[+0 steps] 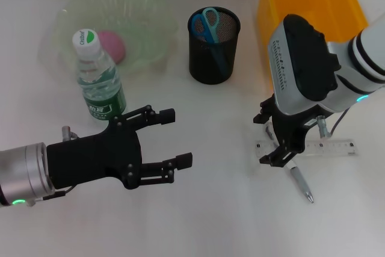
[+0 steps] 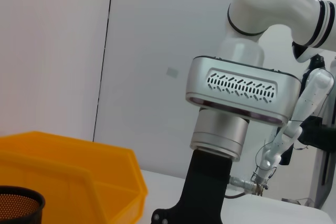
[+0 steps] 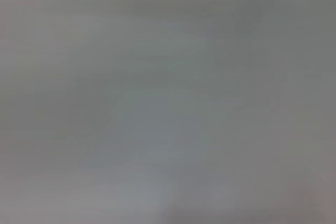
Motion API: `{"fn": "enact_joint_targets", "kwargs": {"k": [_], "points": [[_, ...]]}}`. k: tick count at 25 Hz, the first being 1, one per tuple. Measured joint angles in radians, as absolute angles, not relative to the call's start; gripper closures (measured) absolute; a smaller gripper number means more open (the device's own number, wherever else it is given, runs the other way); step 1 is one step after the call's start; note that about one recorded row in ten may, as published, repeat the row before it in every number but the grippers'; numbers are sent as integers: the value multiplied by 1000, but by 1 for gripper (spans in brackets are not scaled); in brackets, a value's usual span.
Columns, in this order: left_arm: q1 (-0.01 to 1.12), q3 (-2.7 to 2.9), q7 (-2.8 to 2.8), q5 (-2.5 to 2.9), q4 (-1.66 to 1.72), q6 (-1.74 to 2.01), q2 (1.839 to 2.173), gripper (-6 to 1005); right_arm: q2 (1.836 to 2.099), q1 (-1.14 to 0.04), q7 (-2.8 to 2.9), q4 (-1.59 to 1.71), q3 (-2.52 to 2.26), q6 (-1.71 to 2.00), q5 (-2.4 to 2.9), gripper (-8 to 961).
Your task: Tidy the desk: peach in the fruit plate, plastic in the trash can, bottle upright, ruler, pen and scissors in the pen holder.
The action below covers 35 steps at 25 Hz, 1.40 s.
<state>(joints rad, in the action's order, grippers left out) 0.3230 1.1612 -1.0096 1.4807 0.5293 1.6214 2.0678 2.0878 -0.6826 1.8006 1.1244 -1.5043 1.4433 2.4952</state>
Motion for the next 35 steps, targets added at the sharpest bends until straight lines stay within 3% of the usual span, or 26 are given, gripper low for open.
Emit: {"fn": "enact_joint_targets", "kwargs": {"k": [15, 22, 24, 30, 35], "points": [[323, 1161, -1009, 1480, 529, 1621, 2066, 134, 2089, -704, 1826, 1076, -1543, 1404, 2471, 138], [322, 1162, -1006, 1480, 529, 1621, 2066, 134, 2089, -722, 1831, 1042, -1545, 1404, 2471, 284], [322, 1163, -1005, 1480, 529, 1621, 2066, 134, 2089, -724, 1832, 1038, -1545, 1403, 2471, 366], [322, 1163, -1005, 1480, 529, 1621, 2066, 134, 2088, -733, 1847, 1034, -1544, 1406, 2475, 389], [322, 1163, -1003, 1480, 529, 1620, 2066, 134, 2086, -754, 1853, 999, -1543, 1412, 2479, 474]]}}
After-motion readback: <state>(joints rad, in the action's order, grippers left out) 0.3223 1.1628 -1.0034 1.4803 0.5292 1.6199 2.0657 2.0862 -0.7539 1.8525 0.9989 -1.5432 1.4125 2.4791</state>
